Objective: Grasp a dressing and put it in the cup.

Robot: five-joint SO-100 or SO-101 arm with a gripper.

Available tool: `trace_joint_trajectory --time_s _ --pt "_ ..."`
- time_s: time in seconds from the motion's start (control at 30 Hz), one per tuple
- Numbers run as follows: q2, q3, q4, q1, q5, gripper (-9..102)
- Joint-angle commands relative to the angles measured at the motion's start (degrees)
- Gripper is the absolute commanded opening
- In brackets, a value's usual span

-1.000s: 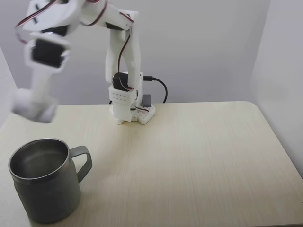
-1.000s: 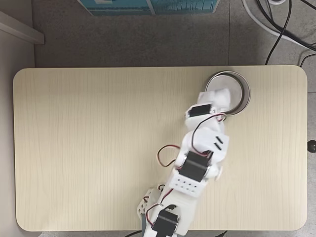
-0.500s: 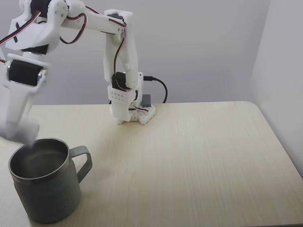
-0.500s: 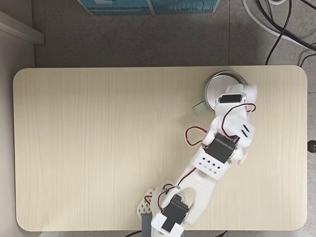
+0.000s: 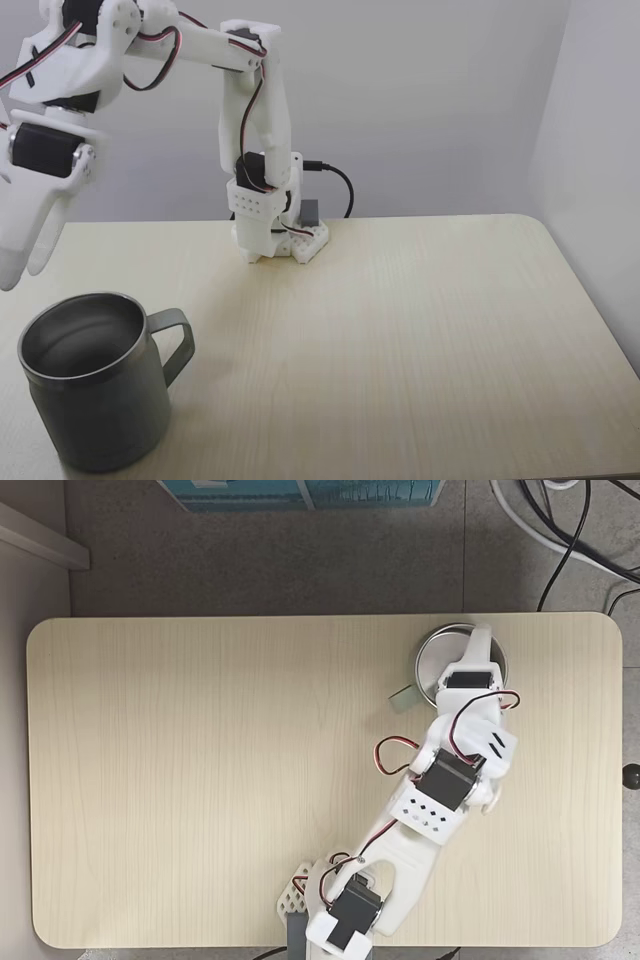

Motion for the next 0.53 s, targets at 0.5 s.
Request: trace_joint_trajectory --time_s 0.5 --pt "-4.0 -3.1 -2.1 0.8 -0.4 24"
